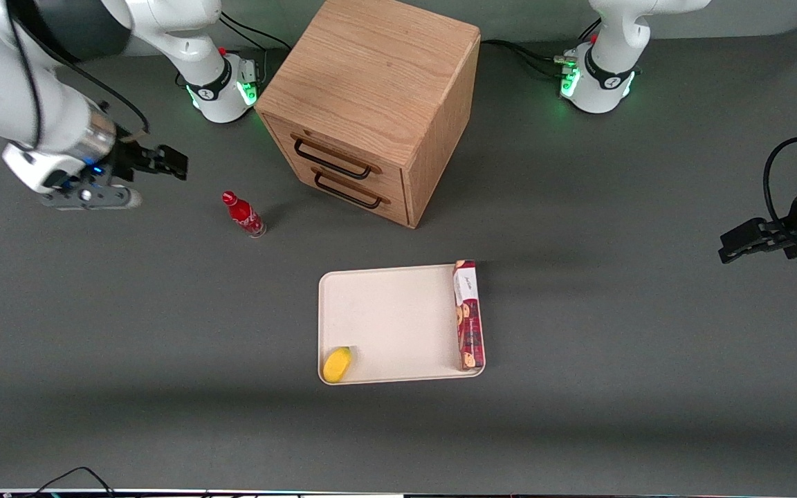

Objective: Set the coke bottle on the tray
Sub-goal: 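Move the right gripper down to the red Coca-Cola bottle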

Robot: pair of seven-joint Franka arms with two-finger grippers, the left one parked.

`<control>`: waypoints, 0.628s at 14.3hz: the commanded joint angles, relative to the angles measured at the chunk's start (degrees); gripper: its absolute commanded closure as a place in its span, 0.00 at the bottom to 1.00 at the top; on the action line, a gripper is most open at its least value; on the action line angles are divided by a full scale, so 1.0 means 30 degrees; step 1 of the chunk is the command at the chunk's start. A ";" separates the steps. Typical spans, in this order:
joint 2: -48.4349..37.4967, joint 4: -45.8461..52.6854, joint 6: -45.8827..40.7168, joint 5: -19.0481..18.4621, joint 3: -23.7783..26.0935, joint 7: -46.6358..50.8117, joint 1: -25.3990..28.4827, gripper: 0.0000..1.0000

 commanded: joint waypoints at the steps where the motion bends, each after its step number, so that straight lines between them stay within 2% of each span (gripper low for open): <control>1: -0.1795 -0.5003 0.4220 0.0357 0.0959 0.1333 -0.0124 0.00; 6: -0.1650 -0.8419 0.8896 0.0357 0.1963 0.3124 -0.0066 0.00; 8: -0.1621 -0.8950 0.9751 0.0328 0.1993 0.3128 -0.0066 0.00; 9: -0.1591 -0.9038 0.9928 0.0328 0.1993 0.3127 -0.0066 0.04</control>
